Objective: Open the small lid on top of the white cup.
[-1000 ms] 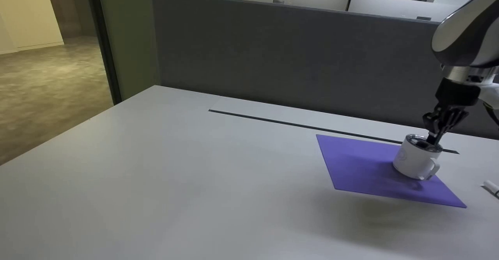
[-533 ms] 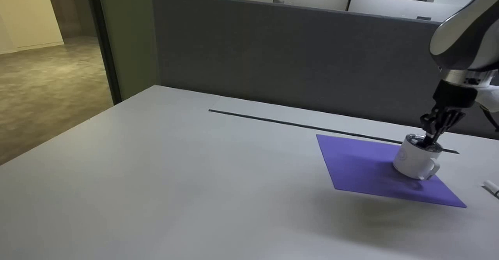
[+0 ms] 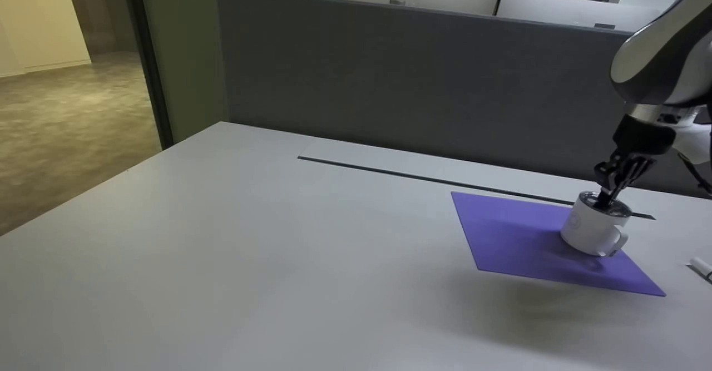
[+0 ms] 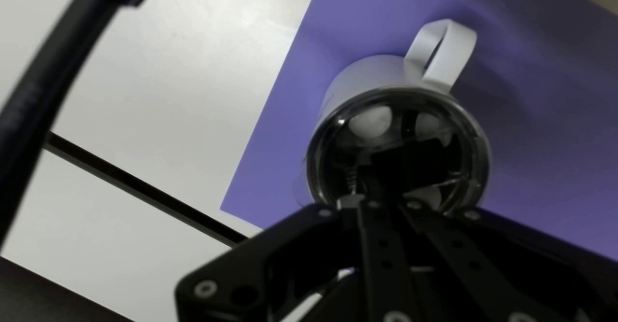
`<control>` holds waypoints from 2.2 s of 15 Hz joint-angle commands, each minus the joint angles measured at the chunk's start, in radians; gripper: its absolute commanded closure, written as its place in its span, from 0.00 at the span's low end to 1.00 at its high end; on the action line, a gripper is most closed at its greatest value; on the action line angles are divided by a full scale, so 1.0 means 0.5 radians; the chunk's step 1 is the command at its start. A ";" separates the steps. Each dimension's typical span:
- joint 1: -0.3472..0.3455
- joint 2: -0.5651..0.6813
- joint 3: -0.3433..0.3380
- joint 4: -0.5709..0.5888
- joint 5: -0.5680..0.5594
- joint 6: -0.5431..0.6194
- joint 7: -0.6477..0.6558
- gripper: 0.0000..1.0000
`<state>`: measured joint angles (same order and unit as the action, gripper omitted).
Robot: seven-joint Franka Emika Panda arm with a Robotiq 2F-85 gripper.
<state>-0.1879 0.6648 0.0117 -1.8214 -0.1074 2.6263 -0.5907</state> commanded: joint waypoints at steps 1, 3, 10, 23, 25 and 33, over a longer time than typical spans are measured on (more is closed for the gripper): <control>-0.008 0.035 0.025 0.028 -0.022 -0.078 0.040 1.00; 0.008 0.026 0.008 0.016 -0.026 -0.095 0.076 1.00; -0.028 0.038 0.042 0.001 0.033 -0.086 0.102 1.00; -0.104 -0.047 0.068 0.091 0.203 -0.261 0.111 1.00; -0.130 -0.100 0.095 0.101 0.219 -0.298 0.064 1.00; -0.179 -0.184 0.116 0.272 0.375 -0.830 -0.155 0.41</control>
<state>-0.2671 0.5747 0.0698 -1.7279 0.0530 2.2934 -0.6435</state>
